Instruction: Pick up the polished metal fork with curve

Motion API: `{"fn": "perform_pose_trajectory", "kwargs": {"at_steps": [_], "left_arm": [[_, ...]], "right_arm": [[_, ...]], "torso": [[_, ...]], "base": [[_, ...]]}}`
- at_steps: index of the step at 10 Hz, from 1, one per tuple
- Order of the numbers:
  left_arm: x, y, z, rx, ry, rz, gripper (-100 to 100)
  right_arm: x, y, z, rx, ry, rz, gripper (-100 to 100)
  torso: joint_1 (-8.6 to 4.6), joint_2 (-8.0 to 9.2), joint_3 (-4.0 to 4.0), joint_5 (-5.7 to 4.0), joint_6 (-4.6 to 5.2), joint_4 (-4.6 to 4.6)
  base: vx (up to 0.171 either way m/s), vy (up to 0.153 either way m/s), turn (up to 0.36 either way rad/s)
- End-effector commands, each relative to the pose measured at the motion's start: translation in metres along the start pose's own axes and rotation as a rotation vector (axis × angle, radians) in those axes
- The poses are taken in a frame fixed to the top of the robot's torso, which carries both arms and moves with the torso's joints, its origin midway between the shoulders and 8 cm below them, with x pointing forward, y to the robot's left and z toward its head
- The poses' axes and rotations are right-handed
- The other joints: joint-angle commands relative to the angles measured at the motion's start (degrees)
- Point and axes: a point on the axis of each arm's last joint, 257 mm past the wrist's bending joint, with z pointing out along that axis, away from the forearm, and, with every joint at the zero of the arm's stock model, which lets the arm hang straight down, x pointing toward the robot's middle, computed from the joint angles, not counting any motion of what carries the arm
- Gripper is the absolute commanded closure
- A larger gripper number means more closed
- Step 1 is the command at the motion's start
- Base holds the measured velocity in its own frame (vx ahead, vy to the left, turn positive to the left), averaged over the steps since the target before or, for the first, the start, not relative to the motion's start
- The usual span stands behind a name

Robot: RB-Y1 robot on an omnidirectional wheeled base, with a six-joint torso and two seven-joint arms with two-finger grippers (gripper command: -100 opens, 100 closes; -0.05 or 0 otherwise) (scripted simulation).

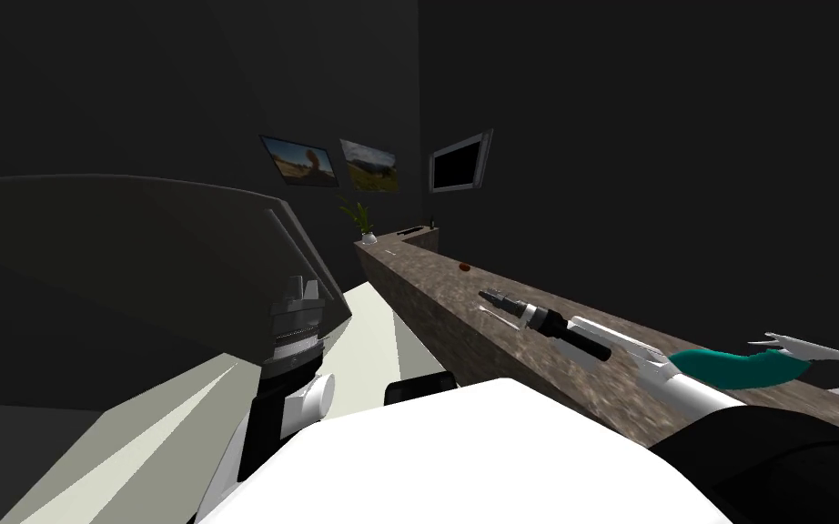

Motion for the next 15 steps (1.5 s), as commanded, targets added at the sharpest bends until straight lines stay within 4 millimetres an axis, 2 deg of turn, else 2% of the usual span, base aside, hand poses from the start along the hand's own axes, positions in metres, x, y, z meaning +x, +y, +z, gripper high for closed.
{"fn": "perform_pose_trajectory", "kwargs": {"at_steps": [1,2,3,5,6,8,9,11,12,15], "left_arm": [[0.0,0.0,0.0,0.0,0.0,0.0,0],[0.0,0.0,0.0,0.0,0.0,0.0,0],[0.0,0.0,0.0,0.0,0.0,0.0,0],[0.0,0.0,0.0,0.0,0.0,0.0,0],[0.0,0.0,0.0,0.0,0.0,0.0,0],[0.0,0.0,0.0,0.0,0.0,0.0,0],[0.0,0.0,0.0,0.0,0.0,0.0,0],[0.0,0.0,0.0,0.0,0.0,0.0,0],[0.0,0.0,0.0,0.0,0.0,0.0,0],[0.0,0.0,0.0,0.0,0.0,0.0,0]], "right_arm": [[0.005,-0.007,-0.003,0.01,0.036,-0.022,-100],[0.017,-0.021,-0.011,0.038,0.09,-0.041,-100],[0.016,-0.021,-0.011,0.036,0.099,-0.051,-100],[0.04,-0.049,-0.032,0.089,0.216,-0.087,-100],[0.038,-0.051,-0.033,0.091,0.228,-0.1,-100],[0.062,-0.079,-0.06,0.148,0.345,-0.124,-100],[0.06,-0.08,-0.061,0.146,0.358,-0.139,-100],[0.082,-0.106,-0.094,0.203,0.479,-0.158,-100],[0.08,-0.107,-0.095,0.202,0.486,-0.168,-100],[0.106,-0.14,-0.153,0.283,0.667,-0.192,-100]], "torso": [[0.0,0.0,0.0,0.0,0.0,0.0],[0.0,0.01,0.0,0.0,0.05,0.0],[0.02,-0.01,0.0,0.01,0.01,0.0],[0.04,-0.01,0.0,0.01,0.02,0.0],[0.04,-0.05,-0.03,0.0,0.0,-0.01],[0.06,-0.03,-0.02,0.02,0.02,0.0],[0.07,-0.06,-0.04,0.01,0.01,-0.02],[0.1,-0.04,-0.02,0.02,0.01,-0.01],[0.11,-0.07,-0.04,0.02,0.02,-0.02],[0.16,-0.06,-0.04,0.04,0.02,-0.01]], "base": [[0.015,-0.002,0.071],[0.018,0.004,0.139],[0.014,0.003,0.091],[0.022,0.011,0.213],[0.02,0.006,0.082],[0.026,0.018,0.167],[0.025,0.013,0.105],[0.028,0.024,0.197],[0.027,0.02,0.086],[0.032,0.035,0.192]]}}
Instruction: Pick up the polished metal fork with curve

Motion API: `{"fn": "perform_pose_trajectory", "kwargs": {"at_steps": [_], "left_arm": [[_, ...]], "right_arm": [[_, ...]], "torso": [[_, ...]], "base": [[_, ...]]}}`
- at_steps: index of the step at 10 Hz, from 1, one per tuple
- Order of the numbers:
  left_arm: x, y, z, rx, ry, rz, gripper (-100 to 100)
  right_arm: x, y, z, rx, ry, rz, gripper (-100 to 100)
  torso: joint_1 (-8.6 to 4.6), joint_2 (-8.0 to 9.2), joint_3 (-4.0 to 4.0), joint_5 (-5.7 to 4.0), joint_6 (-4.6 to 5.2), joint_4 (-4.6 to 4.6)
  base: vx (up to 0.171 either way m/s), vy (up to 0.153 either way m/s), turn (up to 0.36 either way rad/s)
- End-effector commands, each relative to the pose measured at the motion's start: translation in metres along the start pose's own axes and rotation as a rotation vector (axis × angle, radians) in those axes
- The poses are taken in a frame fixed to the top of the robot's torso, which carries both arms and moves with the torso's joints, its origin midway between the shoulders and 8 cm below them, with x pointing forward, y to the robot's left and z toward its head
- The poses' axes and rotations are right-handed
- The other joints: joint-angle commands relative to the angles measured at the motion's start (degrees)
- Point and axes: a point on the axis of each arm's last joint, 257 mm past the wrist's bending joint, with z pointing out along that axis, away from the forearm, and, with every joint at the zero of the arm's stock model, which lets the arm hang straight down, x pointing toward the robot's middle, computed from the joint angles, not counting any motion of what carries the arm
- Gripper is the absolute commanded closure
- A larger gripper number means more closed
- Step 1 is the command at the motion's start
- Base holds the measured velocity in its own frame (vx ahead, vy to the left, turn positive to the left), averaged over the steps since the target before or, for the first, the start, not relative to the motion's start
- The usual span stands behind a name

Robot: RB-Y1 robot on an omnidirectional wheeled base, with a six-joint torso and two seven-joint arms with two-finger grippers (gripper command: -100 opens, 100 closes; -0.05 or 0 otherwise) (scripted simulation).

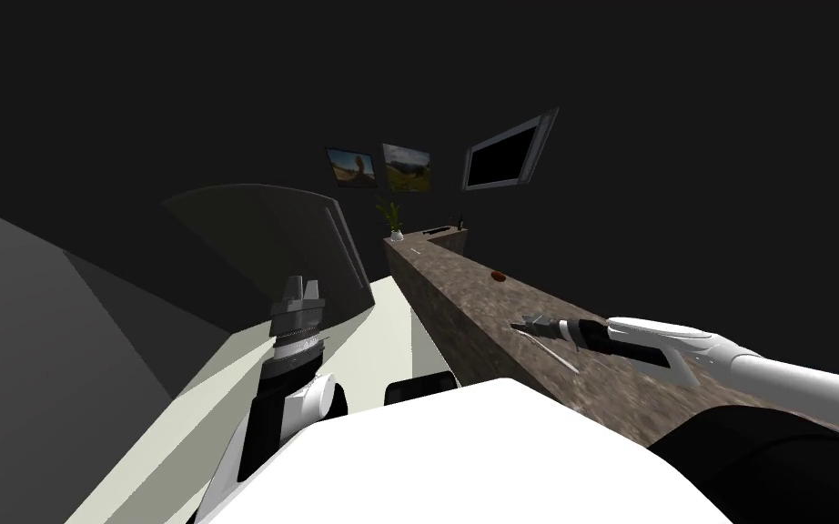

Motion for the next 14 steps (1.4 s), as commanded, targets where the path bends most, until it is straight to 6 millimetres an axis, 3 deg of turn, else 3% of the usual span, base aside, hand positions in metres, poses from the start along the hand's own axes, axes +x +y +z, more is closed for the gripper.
{"fn": "perform_pose_trajectory", "kwargs": {"at_steps": [1,3,4,6,7,8,10,11,12,13,14], "left_arm": [[0.0,0.0,0.0,0.0,0.0,0.0,0],[0.0,0.0,0.0,0.0,0.0,0.0,0],[0.0,0.0,0.0,0.0,0.0,0.0,0],[0.0,0.0,0.0,0.0,0.0,0.0,0],[0.0,0.0,0.0,0.0,0.0,0.0,0],[0.0,0.0,0.0,0.0,0.0,0.0,0],[0.0,0.0,0.0,0.0,0.0,0.0,0],[0.0,0.0,0.0,0.0,0.0,0.0,0],[0.0,0.0,0.0,0.0,0.0,0.0,0],[0.0,0.0,0.0,0.0,0.0,0.0,0],[0.0,0.0,0.0,0.0,0.0,0.0,0]], "right_arm": [[0.013,-0.003,-0.007,0.013,0.04,-0.002,-100],[0.05,-0.023,-0.026,0.054,0.152,-0.009,-100],[0.05,-0.023,-0.026,0.054,0.152,-0.009,-100],[0.082,-0.039,-0.046,0.089,0.249,-0.009,-100],[0.082,-0.039,-0.046,0.089,0.249,-0.009,-100],[0.108,-0.051,-0.064,0.117,0.326,-0.007,-100],[0.125,-0.058,-0.078,0.135,0.379,-0.003,-100],[0.121,-0.055,-0.073,0.127,0.362,-0.006,-100],[0.121,-0.056,-0.073,0.129,0.364,-0.004,0],[0.133,-0.055,-0.072,0.136,0.362,0.006,-100],[0.14,-0.054,-0.071,0.139,0.362,0.011,-100]], "torso": [[0.0,0.0,0.0,0.0,0.0,0.0],[-0.03,0.07,0.04,0.0,0.01,0.02],[-0.01,0.05,0.03,0.01,0.0,0.01],[-0.06,0.1,0.06,-0.02,0.02,0.03],[-0.02,0.08,0.05,0.0,0.01,0.02],[-0.04,0.09,0.06,0.0,0.05,0.03],[0.01,0.04,0.03,0.01,0.03,0.02],[0.01,0.05,0.03,0.01,0.03,0.02],[-0.06,0.12,0.07,-0.01,0.05,0.03],[-0.1,0.17,0.1,-0.02,0.05,0.05],[-0.13,0.15,0.09,-0.04,0.03,0.04]], "base": [[0.027,0.03,0.056],[0.028,0.03,0.173],[0.022,0.022,0.055],[0.022,0.028,0.122],[0.025,0.021,0.063],[0.032,0.032,0.167],[0.037,0.039,0.12],[0.014,0.012,0.012],[0.0,0.0,0.0],[0.018,0.0,0.089],[0.034,-0.009,0.099]]}}
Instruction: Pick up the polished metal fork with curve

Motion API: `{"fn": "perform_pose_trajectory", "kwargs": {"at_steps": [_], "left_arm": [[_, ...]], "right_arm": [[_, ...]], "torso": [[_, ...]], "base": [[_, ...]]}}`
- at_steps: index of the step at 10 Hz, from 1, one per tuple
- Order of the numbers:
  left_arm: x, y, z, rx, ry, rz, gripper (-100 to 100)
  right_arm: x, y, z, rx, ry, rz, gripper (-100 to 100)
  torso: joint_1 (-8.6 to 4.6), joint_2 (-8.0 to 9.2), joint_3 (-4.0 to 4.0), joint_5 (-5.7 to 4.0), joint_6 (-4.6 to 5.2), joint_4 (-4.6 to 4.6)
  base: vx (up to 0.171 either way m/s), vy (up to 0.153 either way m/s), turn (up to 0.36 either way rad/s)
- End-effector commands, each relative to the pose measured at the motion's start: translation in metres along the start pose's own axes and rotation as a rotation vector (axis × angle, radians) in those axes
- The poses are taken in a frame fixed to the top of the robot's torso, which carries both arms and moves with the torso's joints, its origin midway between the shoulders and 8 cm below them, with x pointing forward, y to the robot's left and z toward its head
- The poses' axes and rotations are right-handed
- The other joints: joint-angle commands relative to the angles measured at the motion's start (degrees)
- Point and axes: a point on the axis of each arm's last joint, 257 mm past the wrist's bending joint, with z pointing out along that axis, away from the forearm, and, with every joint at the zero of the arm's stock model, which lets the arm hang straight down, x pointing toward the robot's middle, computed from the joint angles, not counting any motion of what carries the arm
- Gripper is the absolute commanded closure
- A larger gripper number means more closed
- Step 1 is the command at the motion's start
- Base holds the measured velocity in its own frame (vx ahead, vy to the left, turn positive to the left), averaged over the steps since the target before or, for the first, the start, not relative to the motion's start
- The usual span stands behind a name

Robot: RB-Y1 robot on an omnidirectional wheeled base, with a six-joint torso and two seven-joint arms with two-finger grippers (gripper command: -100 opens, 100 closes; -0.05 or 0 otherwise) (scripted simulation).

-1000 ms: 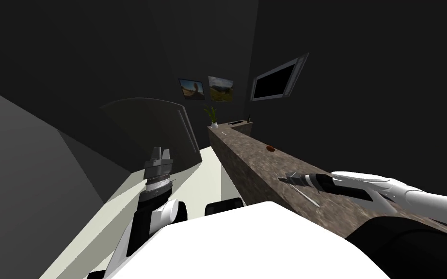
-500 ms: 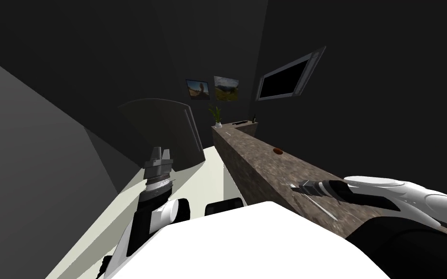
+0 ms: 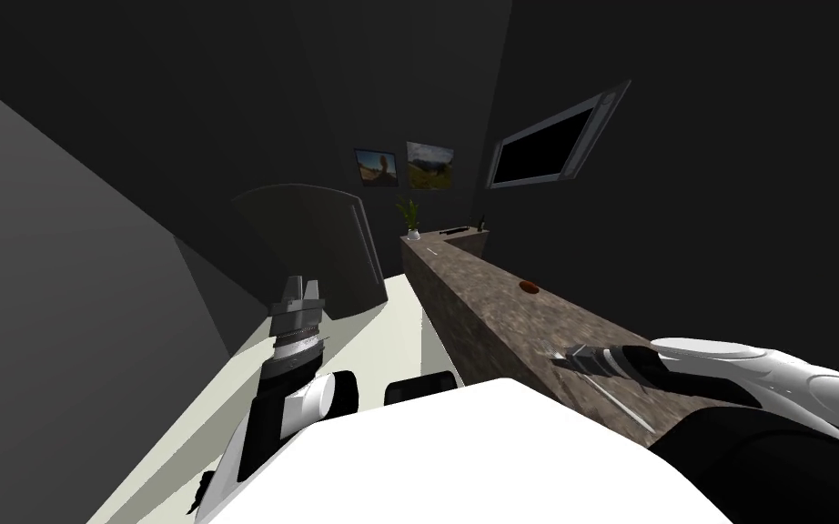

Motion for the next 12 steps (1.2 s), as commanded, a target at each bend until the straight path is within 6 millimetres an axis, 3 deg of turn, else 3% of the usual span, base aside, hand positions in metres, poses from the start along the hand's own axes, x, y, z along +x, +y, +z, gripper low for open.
{"fn": "perform_pose_trajectory", "kwargs": {"at_steps": [1,3,4,8,9,10,12], "left_arm": [[0.0,0.0,0.0,0.0,0.0,0.0,0],[0.0,0.0,0.0,0.0,0.0,0.0,0],[0.0,0.0,0.0,0.0,0.0,0.0,0],[0.0,0.0,0.0,0.0,0.0,0.0,0],[0.0,0.0,0.0,0.0,0.0,0.0,0],[0.0,0.0,0.0,0.0,0.0,0.0,0],[0.0,0.0,0.0,0.0,0.0,0.0,0]], "right_arm": [[0.01,0.0,0.004,0.004,0.0,0.008,-100],[0.011,-0.001,0.005,0.005,0.0,0.011,-100],[0.012,-0.001,0.006,0.004,0.0,0.011,100],[0.01,0.0,0.006,0.0,-0.002,0.006,100],[0.01,0.001,0.006,-0.001,-0.002,0.006,0],[0.002,-0.001,0.0,0.001,0.0,0.0,100],[-0.01,-0.003,-0.005,-0.004,0.001,-0.012,100]], "torso": [[0.0,0.0,0.0,0.0,0.0,0.0],[-0.02,-0.02,-0.01,-0.01,0.0,-0.01],[-0.01,0.02,0.01,-0.01,-0.01,0.0],[-0.03,0.01,-0.02,-0.03,0.08,-0.03],[-0.09,-0.02,-0.04,-0.08,0.07,-0.04],[-0.12,-0.04,-0.05,-0.1,0.06,-0.05],[-0.09,0.12,0.04,-0.08,0.1,-0.02]], "base": [[0.036,-0.013,0.058],[0.024,-0.008,0.031],[0.0,0.0,0.0],[0.0,0.0,0.003],[0.0,0.0,0.0],[-0.022,0.008,-0.115],[-0.041,0.01,-0.09]]}}
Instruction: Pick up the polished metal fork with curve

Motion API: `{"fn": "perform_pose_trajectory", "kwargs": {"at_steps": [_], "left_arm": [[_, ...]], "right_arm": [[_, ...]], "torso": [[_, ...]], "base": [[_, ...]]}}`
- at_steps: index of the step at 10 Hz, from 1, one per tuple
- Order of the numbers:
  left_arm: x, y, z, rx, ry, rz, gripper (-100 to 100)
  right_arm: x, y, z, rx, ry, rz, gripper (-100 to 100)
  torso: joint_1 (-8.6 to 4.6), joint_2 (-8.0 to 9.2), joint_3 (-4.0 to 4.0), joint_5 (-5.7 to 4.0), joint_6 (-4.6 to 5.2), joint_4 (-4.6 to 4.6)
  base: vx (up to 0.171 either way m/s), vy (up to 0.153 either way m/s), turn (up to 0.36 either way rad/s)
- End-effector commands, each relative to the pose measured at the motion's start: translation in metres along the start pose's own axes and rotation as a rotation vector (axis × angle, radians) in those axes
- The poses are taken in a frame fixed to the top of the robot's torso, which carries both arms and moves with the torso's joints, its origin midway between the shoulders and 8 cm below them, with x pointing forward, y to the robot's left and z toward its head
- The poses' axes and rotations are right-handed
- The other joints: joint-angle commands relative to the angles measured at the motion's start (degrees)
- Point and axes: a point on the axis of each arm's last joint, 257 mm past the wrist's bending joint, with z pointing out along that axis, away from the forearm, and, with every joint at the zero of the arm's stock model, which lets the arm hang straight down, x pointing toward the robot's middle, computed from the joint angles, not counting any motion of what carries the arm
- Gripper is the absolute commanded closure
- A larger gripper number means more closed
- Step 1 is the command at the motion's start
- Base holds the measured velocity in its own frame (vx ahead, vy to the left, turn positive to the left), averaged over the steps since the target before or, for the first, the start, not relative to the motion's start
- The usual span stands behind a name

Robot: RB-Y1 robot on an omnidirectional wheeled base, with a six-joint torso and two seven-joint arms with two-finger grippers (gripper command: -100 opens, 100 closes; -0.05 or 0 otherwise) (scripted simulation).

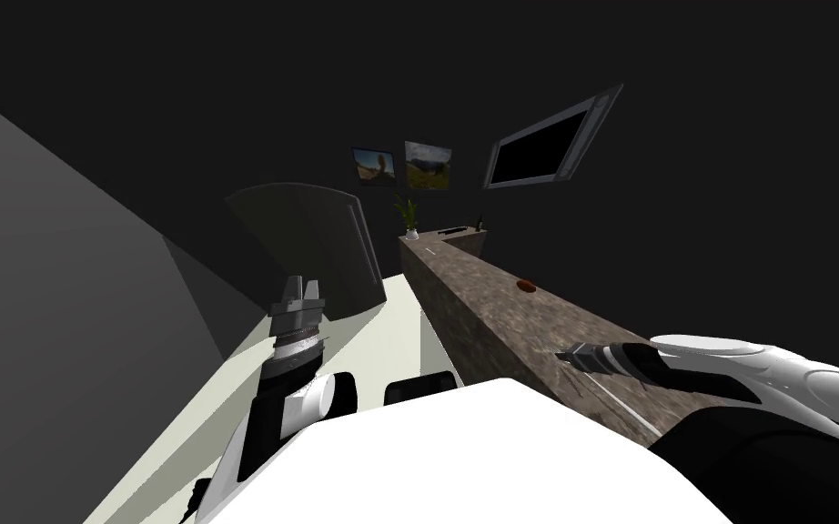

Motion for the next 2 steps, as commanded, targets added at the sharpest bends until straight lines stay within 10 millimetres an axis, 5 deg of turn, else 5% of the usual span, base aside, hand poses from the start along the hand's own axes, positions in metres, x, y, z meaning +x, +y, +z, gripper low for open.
{"fn": "perform_pose_trajectory", "kwargs": {"at_steps": [1,2], "left_arm": [[0.0,0.0,0.0,0.0,0.0,0.0,0],[0.0,0.0,0.0,0.0,0.0,0.0,0]], "right_arm": [[0.0,0.0,0.0,0.0,0.0,0.0,100],[-0.0006,-0.0003,-0.0003,0.0,0.0,0.001,0]], "torso": [[0.0,0.0,0.0,0.0,0.0,0.0],[-0.03,-0.07,-0.04,-0.04,-0.02,-0.02]], "base": [[-0.016,0.003,-0.009],[0.0,0.0,0.0]]}}
